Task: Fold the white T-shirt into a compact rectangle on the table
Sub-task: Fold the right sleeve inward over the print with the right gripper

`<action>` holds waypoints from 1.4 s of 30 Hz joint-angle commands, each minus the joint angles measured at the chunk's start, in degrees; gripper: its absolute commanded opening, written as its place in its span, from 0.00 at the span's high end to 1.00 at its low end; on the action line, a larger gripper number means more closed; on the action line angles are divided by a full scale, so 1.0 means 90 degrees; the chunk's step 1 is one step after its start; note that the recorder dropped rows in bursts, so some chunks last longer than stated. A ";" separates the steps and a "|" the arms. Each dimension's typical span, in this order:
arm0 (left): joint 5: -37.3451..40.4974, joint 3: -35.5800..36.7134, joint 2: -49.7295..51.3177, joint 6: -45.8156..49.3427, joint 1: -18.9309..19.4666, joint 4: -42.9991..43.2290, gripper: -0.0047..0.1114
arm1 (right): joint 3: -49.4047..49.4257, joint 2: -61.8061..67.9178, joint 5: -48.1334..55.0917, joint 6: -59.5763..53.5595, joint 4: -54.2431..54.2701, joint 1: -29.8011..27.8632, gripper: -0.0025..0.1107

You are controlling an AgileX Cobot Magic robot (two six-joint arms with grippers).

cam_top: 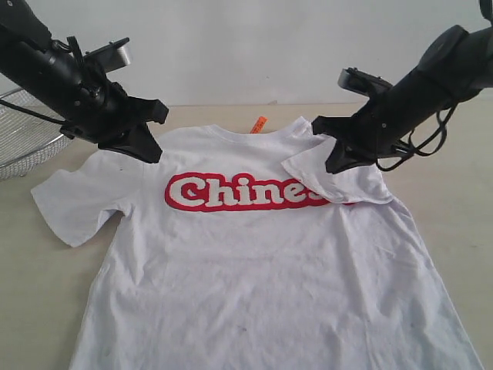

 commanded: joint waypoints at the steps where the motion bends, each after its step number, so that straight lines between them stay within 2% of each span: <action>1: -0.0038 0.0012 -0.0070 0.0052 -0.0027 -0.0003 0.92 | 0.0177 -0.0104 0.0241 0.0225 -0.0586 -0.0120 0.98; 11: -0.0063 0.0012 -0.0070 0.0052 -0.0027 -0.0003 0.92 | 0.1142 -0.0196 -0.0053 0.0023 -0.0366 -0.0105 0.98; 20: 0.0010 -0.0001 -0.0085 0.0034 -0.0027 -0.0003 0.92 | 0.1154 -0.0822 -0.0558 -0.0012 -0.0346 -0.0247 0.98; 30: 0.0168 -0.0001 -0.0155 0.0004 -0.0027 -0.0015 0.92 | 0.1154 -0.0258 -0.0914 0.0173 -0.0683 -0.0430 0.98; 39: 0.0227 -0.0001 -0.0155 -0.0093 -0.0027 -0.0015 0.92 | 0.1154 -0.0233 -0.0929 0.0923 -0.1675 -0.0875 0.98; 42: 0.0240 -0.0001 -0.0282 -0.0283 -0.0014 -0.0015 0.92 | 0.1154 -0.0273 -0.0909 0.0803 -0.1450 -0.0945 0.98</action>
